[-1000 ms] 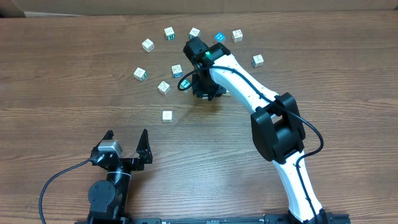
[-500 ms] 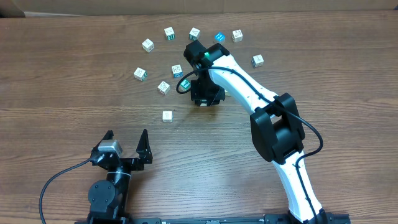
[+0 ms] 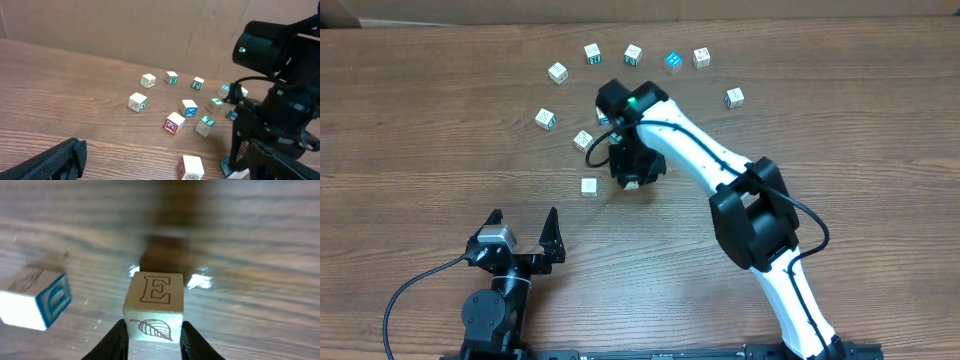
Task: Form a circle
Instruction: 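Place the E block beside the first placed block and release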
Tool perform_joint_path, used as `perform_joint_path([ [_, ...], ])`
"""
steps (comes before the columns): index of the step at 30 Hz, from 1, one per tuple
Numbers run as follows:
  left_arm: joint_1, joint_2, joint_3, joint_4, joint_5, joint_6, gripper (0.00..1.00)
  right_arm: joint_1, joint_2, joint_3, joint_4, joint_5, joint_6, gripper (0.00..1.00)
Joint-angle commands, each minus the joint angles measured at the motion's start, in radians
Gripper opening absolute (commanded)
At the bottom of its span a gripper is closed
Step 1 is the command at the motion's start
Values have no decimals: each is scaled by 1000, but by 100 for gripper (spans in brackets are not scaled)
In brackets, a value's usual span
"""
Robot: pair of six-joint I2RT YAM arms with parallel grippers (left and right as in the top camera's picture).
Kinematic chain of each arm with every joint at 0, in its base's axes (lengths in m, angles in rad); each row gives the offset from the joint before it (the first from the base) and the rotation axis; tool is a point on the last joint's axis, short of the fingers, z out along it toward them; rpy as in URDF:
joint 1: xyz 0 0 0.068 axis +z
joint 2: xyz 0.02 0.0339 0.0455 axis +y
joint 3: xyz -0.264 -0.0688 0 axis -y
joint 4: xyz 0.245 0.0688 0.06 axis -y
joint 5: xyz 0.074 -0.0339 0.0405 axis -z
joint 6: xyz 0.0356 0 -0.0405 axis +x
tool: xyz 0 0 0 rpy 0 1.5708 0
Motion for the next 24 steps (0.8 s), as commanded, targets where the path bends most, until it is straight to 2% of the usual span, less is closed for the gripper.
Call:
perform_joint_path([
  [1,-8,-11,-3,2,5,27,100,24,-31,-3,14,-8,9,30],
  [12,-8,-11,-3,2,5,27,99,30,-31,-3,156,-8,24,29],
  [24,-8,-11,-3,2,5,27,100,30,-31,-3,171,-8,119,29],
])
